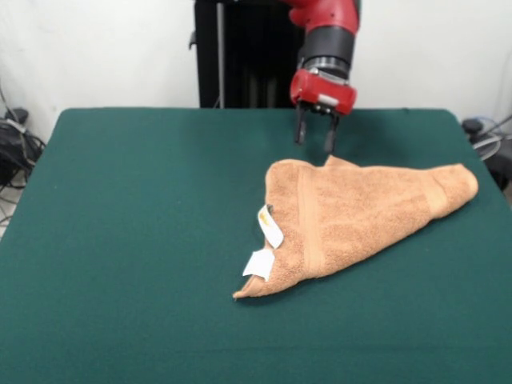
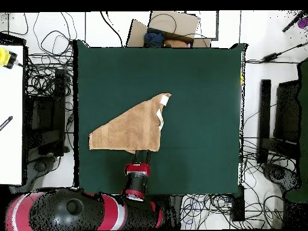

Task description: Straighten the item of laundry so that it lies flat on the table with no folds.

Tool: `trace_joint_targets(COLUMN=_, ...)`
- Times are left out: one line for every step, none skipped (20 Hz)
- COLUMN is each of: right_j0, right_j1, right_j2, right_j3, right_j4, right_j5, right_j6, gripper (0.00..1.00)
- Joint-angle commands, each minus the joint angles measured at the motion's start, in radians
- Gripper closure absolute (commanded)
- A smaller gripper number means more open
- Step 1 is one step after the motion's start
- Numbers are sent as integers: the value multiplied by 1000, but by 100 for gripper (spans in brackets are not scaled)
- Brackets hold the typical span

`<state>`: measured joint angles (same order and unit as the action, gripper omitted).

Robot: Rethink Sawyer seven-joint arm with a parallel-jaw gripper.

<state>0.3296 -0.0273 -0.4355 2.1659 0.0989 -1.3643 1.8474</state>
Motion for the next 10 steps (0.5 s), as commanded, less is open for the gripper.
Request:
trace_joint_targets(right_j0=-47, right_j1=74, right_j2=74, right_j3=-149, right_j4=0, right_j5=60, right_j6=139, gripper=0)
trace_joint_targets(right_j0=-52, right_j1=78, right_j2=74, right_j3=-155, right_j4=-4, right_j5=60, right_j6=138, gripper=0)
trace_joint_targets(right_j0=-56, right_j1=80, right_j2=73, right_j3=-159, right_j4=-9, right_j5=60, right_j6=137, gripper=0)
trace_joint_targets(right_j0=-57, right_j1=81, right_j2=73, right_j3=-161, right_j4=-10, right_j5=60, right_j6=136, gripper=0)
trace_joint_targets(right_j0=-59, right_j1=82, right_j2=74, right_j3=-163, right_j4=-11, right_j5=59, right_j6=135, gripper=0)
trace_joint_targets(right_j0=-62, right_j1=83, right_j2=74, right_j3=-166, right_j4=-14, right_j5=60, right_j6=134, gripper=0)
trace_joint_targets(right_j0=-64, right_j1=85, right_j2=74, right_j3=-169, right_j4=-15, right_j5=59, right_j6=133, gripper=0)
trace_joint_targets(right_j0=-67, right_j1=86, right_j2=74, right_j3=-171, right_j4=-18, right_j5=60, right_j6=131, gripper=0)
trace_joint_targets(right_j0=-70, right_j1=88, right_j2=74, right_j3=-175, right_j4=-20, right_j5=62, right_j6=129, gripper=0)
trace_joint_targets(right_j0=-71, right_j1=88, right_j2=73, right_j3=-178, right_j4=-23, right_j5=63, right_j6=128, gripper=0)
